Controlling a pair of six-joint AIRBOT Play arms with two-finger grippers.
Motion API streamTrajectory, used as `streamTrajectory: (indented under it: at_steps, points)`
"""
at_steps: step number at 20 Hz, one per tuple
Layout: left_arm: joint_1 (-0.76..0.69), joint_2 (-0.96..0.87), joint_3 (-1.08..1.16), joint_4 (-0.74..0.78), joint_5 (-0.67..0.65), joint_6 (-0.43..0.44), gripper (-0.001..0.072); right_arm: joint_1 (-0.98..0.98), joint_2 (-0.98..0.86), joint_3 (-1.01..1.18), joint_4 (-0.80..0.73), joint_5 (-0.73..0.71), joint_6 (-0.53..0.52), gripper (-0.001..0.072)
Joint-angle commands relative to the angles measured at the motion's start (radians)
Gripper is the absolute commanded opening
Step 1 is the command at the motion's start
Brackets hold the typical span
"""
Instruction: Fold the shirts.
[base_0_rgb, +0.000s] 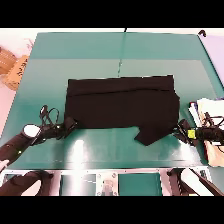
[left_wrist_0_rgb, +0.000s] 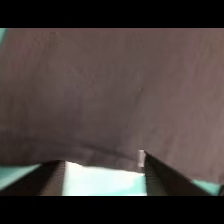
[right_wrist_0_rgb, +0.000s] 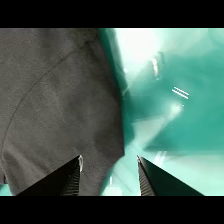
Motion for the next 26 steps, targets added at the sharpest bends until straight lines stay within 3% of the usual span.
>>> streamTrajectory:
  at_steps: [1,4,5,7,11,12,14,15,18,20,26]
  points:
    - [-0.01,-0.032,-0.001,-0.023,0.055,-0.004,0.03,0.027,-0.015,-0.004,0.026,-0.012,-0.007,0.043]
    - [-0.01,-0.032,-0.001,-0.023,0.072,0.003,0.0048,0.093,-0.053,-0.004,0.029,-0.012,-0.008,0.043]
    - [-0.01,-0.033,-0.001,-0.022,0.071,0.003,0.0024,0.107,-0.063,-0.003,0.029,-0.012,-0.008,0.043]
    - [-0.01,-0.032,-0.001,-0.022,0.063,0.011,0.0024,0.113,-0.069,-0.003,0.036,-0.011,-0.009,0.0419]
    - [-0.01,-0.032,-0.001,-0.022,0.04,0.031,0.0023,0.113,-0.069,-0.003,0.043,0.034,-0.034,0.0208]
    - [-0.01,-0.032,-0.001,-0.022,0.028,0.04,0.0023,0.113,-0.069,-0.002,0.043,0.052,-0.04,0.0119]
    - [-0.009,-0.032,-0.001,-0.022,0.002,0.052,0.0023,0.113,-0.067,0.009,0.043,0.097,-0.043,0.0113]
    - [-0.009,-0.032,-0.001,-0.021,-0.011,0.06,0.0023,0.113,-0.067,0.017,0.043,0.115,-0.057,0.0019]
    - [-0.009,-0.032,0.001,-0.003,-0.066,0.093,0.0022,0.113,-0.063,0.046,0.041,0.151,-0.062,0.002]
    - [-0.008,-0.032,0.037,0.085,-0.152,0.095,0.0022,0.113,-0.04,0.071,0.035,0.18,-0.061,0.002]
    - [-0.008,-0.032,0.326,0.669,-0.554,-0.147,0.0022,0.113,0.05,0.191,-0.032,0.299,-0.022,0.002]
